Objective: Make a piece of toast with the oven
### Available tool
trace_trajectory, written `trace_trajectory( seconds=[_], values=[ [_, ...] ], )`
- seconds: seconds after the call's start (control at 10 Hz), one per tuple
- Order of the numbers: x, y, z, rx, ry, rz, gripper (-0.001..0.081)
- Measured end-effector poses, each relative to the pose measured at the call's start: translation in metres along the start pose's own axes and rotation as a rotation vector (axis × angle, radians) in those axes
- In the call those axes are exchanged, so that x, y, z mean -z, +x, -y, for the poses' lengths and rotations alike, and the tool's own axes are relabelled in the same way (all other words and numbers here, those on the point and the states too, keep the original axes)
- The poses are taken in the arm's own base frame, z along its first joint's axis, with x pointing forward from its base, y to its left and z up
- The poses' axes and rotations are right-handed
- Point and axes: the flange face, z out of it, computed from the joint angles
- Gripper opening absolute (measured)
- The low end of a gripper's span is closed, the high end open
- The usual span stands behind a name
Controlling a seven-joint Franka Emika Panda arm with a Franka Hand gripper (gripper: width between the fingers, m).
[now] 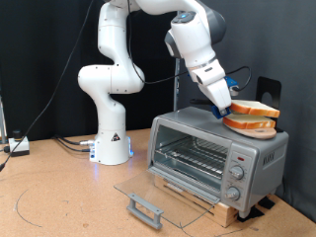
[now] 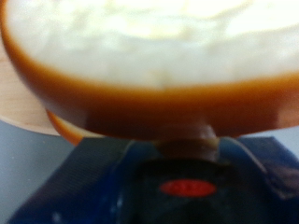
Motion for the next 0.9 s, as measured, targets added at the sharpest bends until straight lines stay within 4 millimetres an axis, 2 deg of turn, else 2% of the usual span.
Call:
trace_trajectory(
  seconds=[0.4, 0.7, 0.9],
  values=[
    [0.026, -0.014, -0.011, 0.02, 0.017, -0.045, 0.0393],
    [0.03, -0.018, -0.014, 0.019, 0.01, -0.041, 0.0393],
    [0.043, -0.026, -0.037, 0.002, -0.022, -0.06, 0.0393]
  ],
)
